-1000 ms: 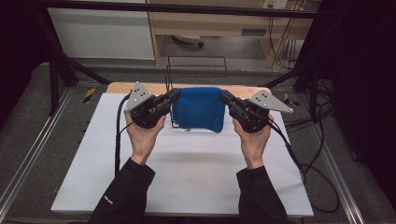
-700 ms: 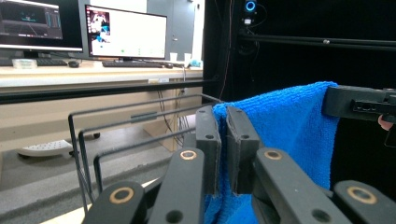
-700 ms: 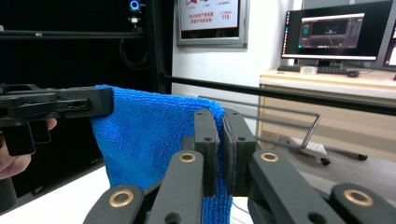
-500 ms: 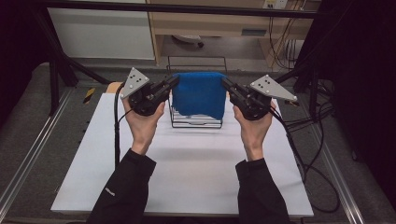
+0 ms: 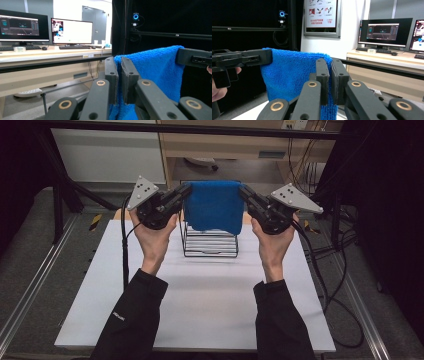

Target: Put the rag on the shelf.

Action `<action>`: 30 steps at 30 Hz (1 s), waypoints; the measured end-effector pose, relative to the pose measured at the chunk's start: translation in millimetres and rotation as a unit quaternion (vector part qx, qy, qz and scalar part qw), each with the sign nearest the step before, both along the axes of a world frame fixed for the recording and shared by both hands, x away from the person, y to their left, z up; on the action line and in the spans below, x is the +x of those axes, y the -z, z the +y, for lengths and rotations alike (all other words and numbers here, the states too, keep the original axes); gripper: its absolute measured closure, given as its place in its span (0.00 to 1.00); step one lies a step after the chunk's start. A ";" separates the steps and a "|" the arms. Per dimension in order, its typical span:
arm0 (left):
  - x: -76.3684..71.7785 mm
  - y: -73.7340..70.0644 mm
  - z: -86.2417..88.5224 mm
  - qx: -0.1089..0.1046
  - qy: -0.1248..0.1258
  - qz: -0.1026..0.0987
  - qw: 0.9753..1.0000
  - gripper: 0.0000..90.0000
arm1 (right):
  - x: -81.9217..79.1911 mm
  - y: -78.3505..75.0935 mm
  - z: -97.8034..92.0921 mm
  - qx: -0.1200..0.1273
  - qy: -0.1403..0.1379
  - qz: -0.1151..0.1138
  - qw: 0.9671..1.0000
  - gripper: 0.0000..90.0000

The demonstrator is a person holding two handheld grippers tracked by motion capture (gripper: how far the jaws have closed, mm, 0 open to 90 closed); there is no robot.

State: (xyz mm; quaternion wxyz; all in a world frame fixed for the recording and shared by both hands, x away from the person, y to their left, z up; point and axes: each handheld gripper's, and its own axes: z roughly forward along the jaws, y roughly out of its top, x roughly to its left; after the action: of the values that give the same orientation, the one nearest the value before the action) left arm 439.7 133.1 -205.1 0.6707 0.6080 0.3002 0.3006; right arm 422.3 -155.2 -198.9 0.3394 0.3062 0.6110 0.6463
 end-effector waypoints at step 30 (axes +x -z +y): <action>36.2 -36.5 0.2 -0.013 -0.030 -0.015 0.999 0.94 | 42.1 -36.3 9.1 0.000 0.008 -0.021 1.000 0.96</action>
State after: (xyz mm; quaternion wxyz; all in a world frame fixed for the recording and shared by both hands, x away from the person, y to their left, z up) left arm 475.9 133.3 -168.7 0.6739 0.5853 0.3116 0.3258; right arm 464.4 -146.1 -162.6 0.3573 0.2979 0.6010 0.6499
